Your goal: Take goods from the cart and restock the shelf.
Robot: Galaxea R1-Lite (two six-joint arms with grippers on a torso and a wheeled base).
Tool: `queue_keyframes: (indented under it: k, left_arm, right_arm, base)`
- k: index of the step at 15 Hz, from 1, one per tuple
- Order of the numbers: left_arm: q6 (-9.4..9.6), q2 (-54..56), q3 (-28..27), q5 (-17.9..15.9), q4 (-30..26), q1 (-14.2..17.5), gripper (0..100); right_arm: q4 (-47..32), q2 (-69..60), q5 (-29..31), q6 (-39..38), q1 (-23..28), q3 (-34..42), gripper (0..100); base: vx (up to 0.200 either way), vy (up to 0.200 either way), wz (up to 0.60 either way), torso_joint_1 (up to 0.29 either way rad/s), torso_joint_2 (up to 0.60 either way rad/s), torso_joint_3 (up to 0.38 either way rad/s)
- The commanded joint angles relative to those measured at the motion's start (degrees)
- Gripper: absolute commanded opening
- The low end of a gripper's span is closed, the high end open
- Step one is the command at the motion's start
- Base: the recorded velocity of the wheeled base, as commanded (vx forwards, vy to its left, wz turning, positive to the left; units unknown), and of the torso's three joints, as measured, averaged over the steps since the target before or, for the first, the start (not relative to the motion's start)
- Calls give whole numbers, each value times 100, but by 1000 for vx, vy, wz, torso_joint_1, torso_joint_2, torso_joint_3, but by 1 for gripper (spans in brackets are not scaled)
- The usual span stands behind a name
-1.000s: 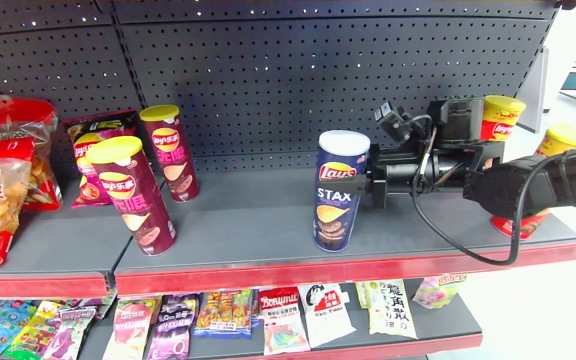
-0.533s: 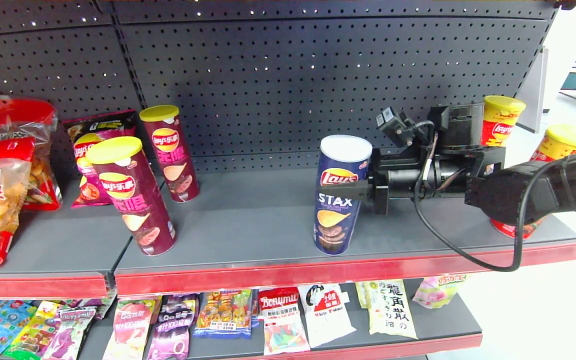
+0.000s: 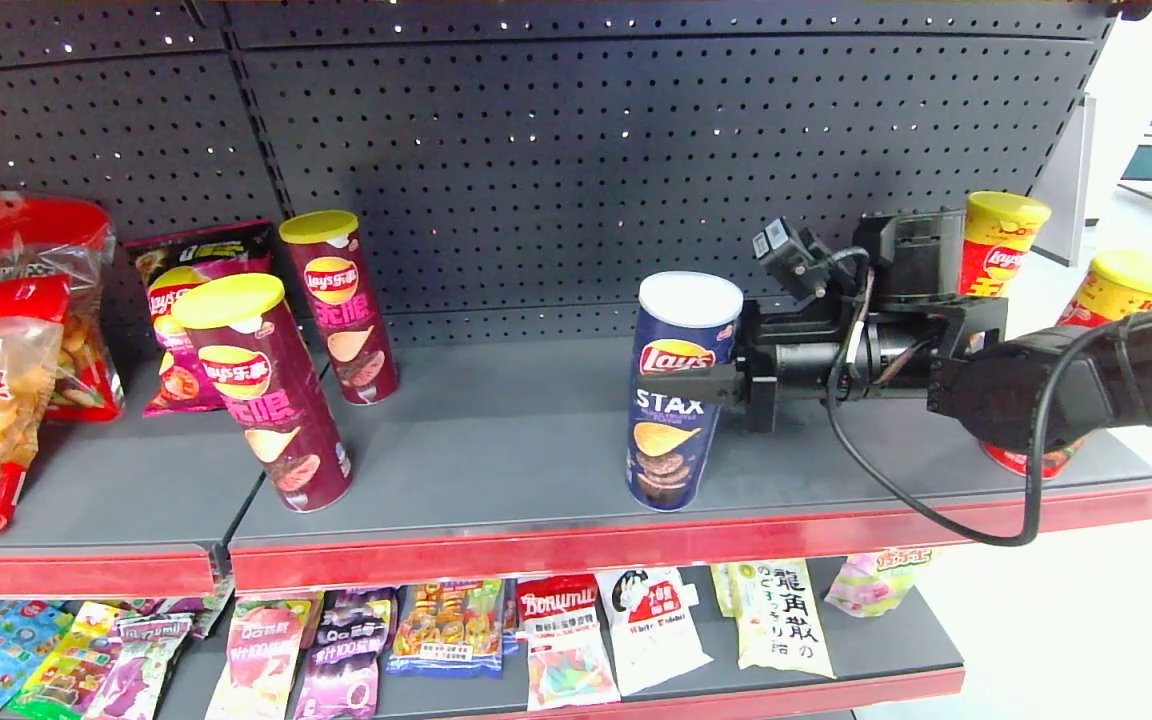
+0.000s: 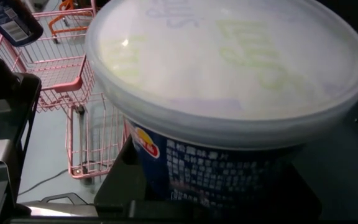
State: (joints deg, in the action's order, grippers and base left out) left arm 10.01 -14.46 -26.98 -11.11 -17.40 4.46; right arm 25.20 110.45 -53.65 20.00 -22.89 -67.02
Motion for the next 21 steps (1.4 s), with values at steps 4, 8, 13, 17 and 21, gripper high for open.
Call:
queue_keyframes:
  k: [4,8,13,17,21]
  left_arm:
    - [1,13,0,-6,-1,2,0]
    - [1,13,0,3,-1,2,0]
    - [1,4,0,-6,-1,2,0]
    - [1,13,8,-6,-9,2,0]
    - [1,22,17,-6,-9,2,0]
  right_arm:
    - [-15,135,-383,3,4,-153,0]
    - [-15,205,-392,-5,31,-250,0]
    - [-15,205,-374,-5,39,-250,0]
    - [-15,197,-374,3,39,-223,0]
    - [-15,179,-365,3,75,-179,100]
  base:
    - [0,0,0,0,0,0]
    - [0,0,0,0,0,0]
    - [0,0,0,0,0,0]
    - [0,0,0,0,0,0]
    - [0,0,0,0,0,0]
